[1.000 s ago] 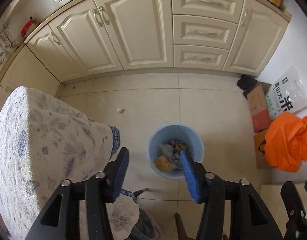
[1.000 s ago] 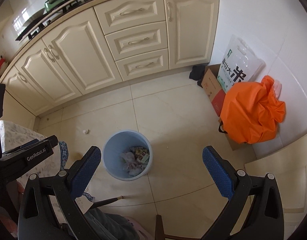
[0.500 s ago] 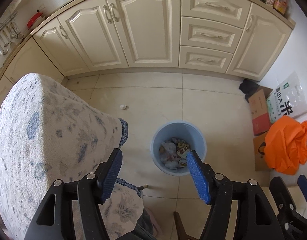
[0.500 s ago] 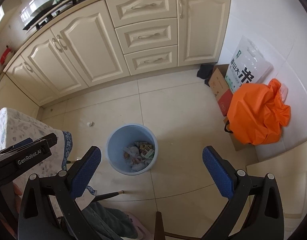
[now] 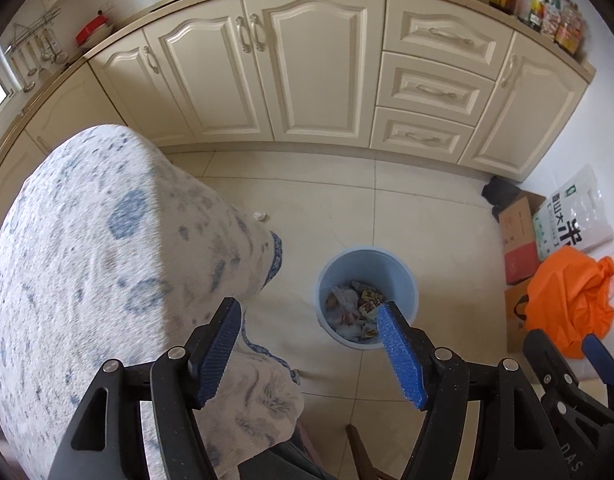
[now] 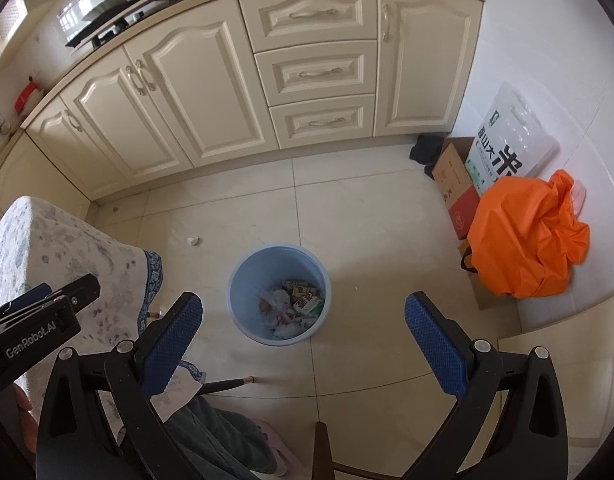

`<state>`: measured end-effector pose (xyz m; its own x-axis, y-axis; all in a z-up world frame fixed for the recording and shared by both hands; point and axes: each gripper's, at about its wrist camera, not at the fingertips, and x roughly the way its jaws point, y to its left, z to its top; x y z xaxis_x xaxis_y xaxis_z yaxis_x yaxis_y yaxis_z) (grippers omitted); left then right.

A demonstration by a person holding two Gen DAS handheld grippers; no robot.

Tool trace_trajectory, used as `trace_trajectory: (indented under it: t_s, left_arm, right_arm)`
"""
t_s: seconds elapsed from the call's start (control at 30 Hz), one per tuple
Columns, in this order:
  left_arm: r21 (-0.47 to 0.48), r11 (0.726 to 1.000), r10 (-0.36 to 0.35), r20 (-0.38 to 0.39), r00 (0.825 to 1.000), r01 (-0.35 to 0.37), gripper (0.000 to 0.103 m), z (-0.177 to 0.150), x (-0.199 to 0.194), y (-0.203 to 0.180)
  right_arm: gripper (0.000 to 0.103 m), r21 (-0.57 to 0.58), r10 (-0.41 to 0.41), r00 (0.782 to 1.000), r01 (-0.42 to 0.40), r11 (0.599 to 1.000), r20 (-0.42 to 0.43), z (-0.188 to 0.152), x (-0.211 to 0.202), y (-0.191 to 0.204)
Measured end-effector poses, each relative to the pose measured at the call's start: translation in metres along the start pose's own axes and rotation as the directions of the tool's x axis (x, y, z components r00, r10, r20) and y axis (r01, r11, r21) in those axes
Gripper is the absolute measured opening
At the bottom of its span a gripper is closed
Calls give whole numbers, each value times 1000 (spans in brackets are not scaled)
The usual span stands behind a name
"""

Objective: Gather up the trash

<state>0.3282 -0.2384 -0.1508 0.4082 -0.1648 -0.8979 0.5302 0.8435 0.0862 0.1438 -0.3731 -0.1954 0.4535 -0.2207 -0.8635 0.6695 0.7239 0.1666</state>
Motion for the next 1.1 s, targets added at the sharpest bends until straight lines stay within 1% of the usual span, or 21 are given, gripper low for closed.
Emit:
trace_trajectory:
  t_s: [0.1, 0.13, 0.17, 0.23, 0.3, 0.43, 0.5, 0.57, 0.63, 0.7, 0.77, 0.83, 0.93, 1.03, 1.1]
  left_arm:
    - [-19, 1000, 3, 14, 1000, -3, 69, -12, -18, 15]
    - [-29, 1000, 5, 20, 1000, -5, 69, -17, -24, 21]
    - [-44, 999, 7, 26, 1000, -6, 69, -22, -30, 28]
    - [-83, 997, 8, 48, 999, -4, 69, -33, -45, 42]
    - [-115, 993, 24, 66, 998, -16, 70, -46, -59, 55]
    - [-183, 982, 72, 111, 991, -51, 72, -73, -93, 77]
    - [-219, 973, 106, 135, 985, -75, 79, -88, -110, 88]
    - [-251, 962, 148, 163, 975, -103, 81, -104, -127, 98]
    - [-280, 952, 179, 174, 968, -126, 83, -117, -141, 101]
    - [-305, 943, 197, 185, 963, -134, 89, -131, -153, 105]
    - [-323, 935, 217, 189, 958, -148, 89, -143, -163, 104]
    - [-345, 925, 234, 193, 953, -157, 89, -149, -170, 104]
    - [-383, 909, 257, 204, 944, -165, 89, -162, -184, 100]
    - [-409, 895, 287, 223, 932, -178, 91, -177, -196, 98]
    - [-449, 876, 308, 242, 920, -175, 91, -191, -208, 98]
  right_arm:
    - [103, -30, 48, 999, -48, 998, 8, -1, -6, 10]
    - [103, -39, 89, 996, -89, 995, 3, -2, -7, 13]
    - [103, -45, 112, 994, -112, 993, 1, -3, -9, 16]
    - [103, -65, 118, 993, -117, 991, 10, -4, -13, 26]
    - [103, -98, 121, 992, -119, 988, 23, -7, -17, 37]
    - [103, -146, 201, 979, -196, 970, 19, -12, -25, 54]
    - [103, -178, 214, 976, -204, 963, 38, -15, -32, 64]
    - [103, -217, 237, 970, -219, 951, 59, -17, -41, 72]
    - [103, -248, 259, 964, -236, 940, 67, -18, -47, 79]
    - [103, -274, 265, 960, -233, 933, 87, -21, -56, 87]
    - [103, -303, 258, 958, -211, 929, 123, -25, -64, 97]
    - [103, -331, 269, 953, -212, 919, 137, -28, -71, 104]
    - [103, -369, 301, 938, -222, 902, 172, -31, -86, 113]
    - [103, -415, 320, 926, -214, 884, 203, -35, -99, 123]
    - [103, -435, 343, 916, -227, 871, 209, -38, -106, 126]
